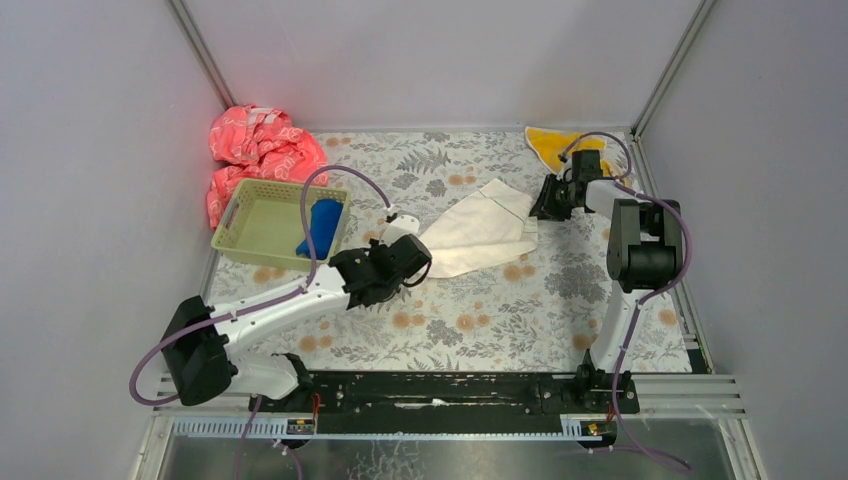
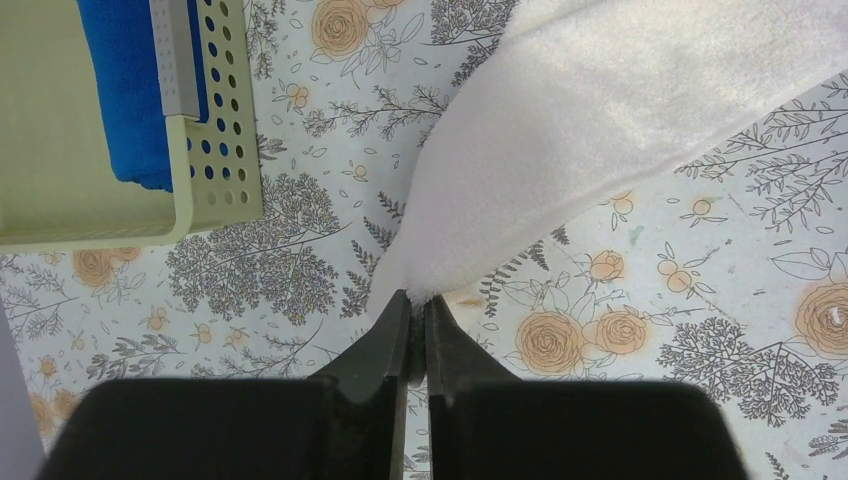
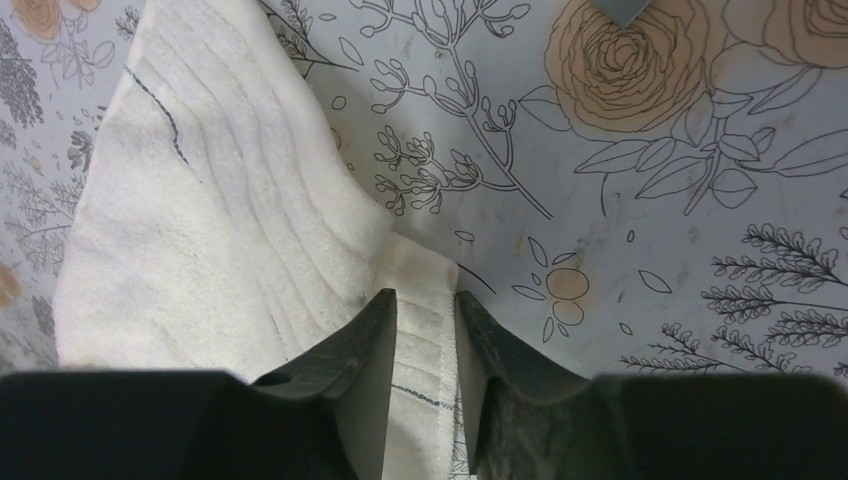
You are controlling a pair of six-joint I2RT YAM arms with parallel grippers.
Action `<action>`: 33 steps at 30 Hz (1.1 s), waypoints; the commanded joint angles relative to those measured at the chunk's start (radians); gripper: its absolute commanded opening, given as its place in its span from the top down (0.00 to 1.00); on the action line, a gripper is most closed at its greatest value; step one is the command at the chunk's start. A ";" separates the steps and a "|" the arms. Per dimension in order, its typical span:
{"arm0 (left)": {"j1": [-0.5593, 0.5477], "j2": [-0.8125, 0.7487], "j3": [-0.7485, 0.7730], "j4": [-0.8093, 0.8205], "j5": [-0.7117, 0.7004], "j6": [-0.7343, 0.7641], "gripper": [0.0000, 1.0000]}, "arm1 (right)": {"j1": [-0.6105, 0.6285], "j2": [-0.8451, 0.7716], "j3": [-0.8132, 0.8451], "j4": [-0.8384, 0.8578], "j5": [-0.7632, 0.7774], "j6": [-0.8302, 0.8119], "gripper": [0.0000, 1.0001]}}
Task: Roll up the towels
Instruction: Flatten out the towel at the center of the board.
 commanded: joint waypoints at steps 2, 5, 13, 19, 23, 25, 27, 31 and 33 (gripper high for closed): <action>0.015 -0.003 -0.010 0.063 0.004 0.000 1.00 | 0.013 0.028 0.025 -0.058 -0.006 -0.040 0.77; 0.031 -0.014 -0.013 0.063 0.014 0.004 1.00 | 0.012 0.014 0.055 -0.068 0.032 -0.050 0.97; 0.111 -0.059 -0.035 0.096 0.163 0.018 0.95 | -0.010 -0.137 0.131 -0.166 0.245 -0.086 1.00; 0.153 0.002 -0.090 0.209 0.419 -0.011 0.91 | -0.009 -0.172 0.053 -0.153 0.177 -0.079 1.00; 0.165 0.092 -0.077 0.260 0.519 -0.032 0.90 | -0.009 -0.176 -0.036 -0.102 0.143 -0.067 1.00; 0.171 0.111 -0.054 0.241 0.492 -0.031 0.89 | -0.009 -0.188 -0.056 -0.094 0.150 -0.071 1.00; 0.180 0.102 -0.042 0.222 0.452 -0.016 0.86 | -0.009 -0.202 -0.059 -0.091 0.166 -0.080 1.00; 0.197 0.101 -0.027 0.196 0.430 0.010 0.71 | -0.009 -0.210 -0.046 -0.095 0.153 -0.083 1.00; 0.197 0.122 -0.018 0.187 0.430 0.012 0.66 | -0.009 -0.209 -0.048 -0.088 0.140 -0.076 1.00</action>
